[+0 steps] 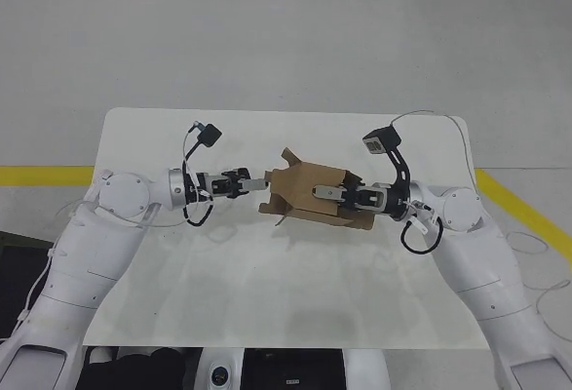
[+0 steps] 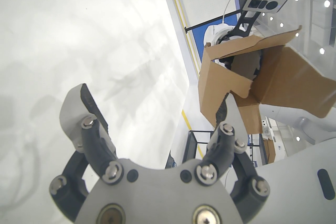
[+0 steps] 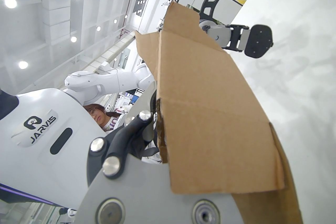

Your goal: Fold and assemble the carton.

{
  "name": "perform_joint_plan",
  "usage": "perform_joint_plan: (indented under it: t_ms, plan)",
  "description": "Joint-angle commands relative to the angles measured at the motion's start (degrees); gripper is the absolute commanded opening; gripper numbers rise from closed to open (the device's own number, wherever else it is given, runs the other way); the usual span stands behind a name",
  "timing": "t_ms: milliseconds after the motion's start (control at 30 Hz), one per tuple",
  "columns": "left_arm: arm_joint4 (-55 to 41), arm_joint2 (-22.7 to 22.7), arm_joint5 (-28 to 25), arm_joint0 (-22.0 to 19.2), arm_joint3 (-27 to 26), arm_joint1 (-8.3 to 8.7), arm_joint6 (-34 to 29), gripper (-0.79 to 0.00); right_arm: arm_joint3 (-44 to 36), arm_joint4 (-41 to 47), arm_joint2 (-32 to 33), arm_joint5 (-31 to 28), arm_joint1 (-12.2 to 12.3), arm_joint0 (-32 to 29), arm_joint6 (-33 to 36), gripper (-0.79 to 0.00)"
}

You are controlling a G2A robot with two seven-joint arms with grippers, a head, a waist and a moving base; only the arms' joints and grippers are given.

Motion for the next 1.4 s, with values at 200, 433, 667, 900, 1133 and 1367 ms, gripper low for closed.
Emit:
perform_joint_plan:
  t_ms: [200,433,667,900,1133,1367]
  plan:
    - [-1.14,0.73,-0.69,0.18,-0.99,-0.04,-2.33,0.0,0.85,0.02,-1.43,-0.16,-0.39,1.29,0.02,-0.785]
    - [-4.82,0.12,-1.46,0.45,-1.63,0.02,-3.74,0.0,2.2,1.18,-4.06,-0.21,-1.06,2.78,1.79,-0.785]
    - [-6.17,0.61,-0.54,0.13,-0.58,-0.1,-4.58,0.0,3.07,1.34,-6.27,-0.13,-1.7,4.54,3.3,-0.785]
    - [-10.66,-0.76,-1.08,-0.02,-0.42,-0.02,-5.56,0.0,4.09,0.81,-3.77,-1.78,-1.36,3.71,-0.15,-0.785]
    - [-11.63,-2.68,-1.73,0.41,-0.62,0.4,-6.39,0.0,2.11,0.88,-0.58,-1.51,-0.54,1.53,-0.77,-0.785]
    - [-7.53,-1.51,-2.89,0.24,2.36,0.13,-2.68,0.0,-0.25,0.25,0.9,-0.19,-0.05,0.25,-0.78,-0.785]
